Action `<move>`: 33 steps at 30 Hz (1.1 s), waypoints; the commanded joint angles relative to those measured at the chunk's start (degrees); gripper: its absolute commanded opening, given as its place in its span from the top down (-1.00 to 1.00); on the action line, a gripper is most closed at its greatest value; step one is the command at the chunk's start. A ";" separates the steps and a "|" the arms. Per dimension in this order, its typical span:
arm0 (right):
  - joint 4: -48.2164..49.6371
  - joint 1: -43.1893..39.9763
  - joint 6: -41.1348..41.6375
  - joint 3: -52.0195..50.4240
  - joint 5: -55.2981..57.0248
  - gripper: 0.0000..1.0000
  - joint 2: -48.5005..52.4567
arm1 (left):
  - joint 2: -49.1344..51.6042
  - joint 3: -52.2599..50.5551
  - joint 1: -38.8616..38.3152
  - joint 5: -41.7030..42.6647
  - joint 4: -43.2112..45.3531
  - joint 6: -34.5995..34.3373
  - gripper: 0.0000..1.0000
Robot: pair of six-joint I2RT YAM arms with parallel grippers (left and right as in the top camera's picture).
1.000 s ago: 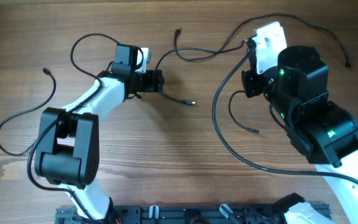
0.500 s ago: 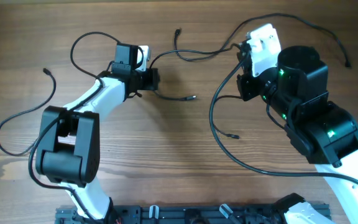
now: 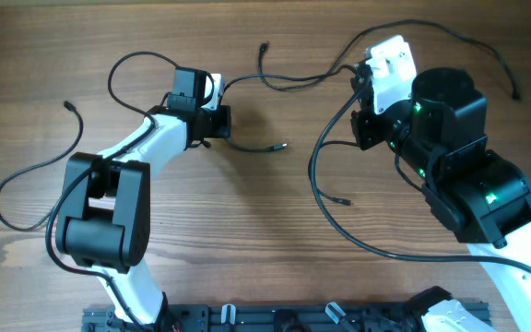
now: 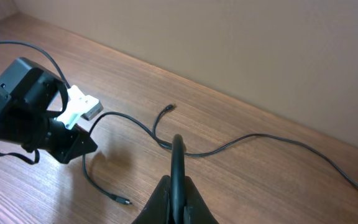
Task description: Untangle cables
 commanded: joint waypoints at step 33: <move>-31.87 1.03 3.26 -0.13 -16.70 -0.97 29.18 | -4.33 0.02 6.97 -7.50 -14.49 -1.33 0.92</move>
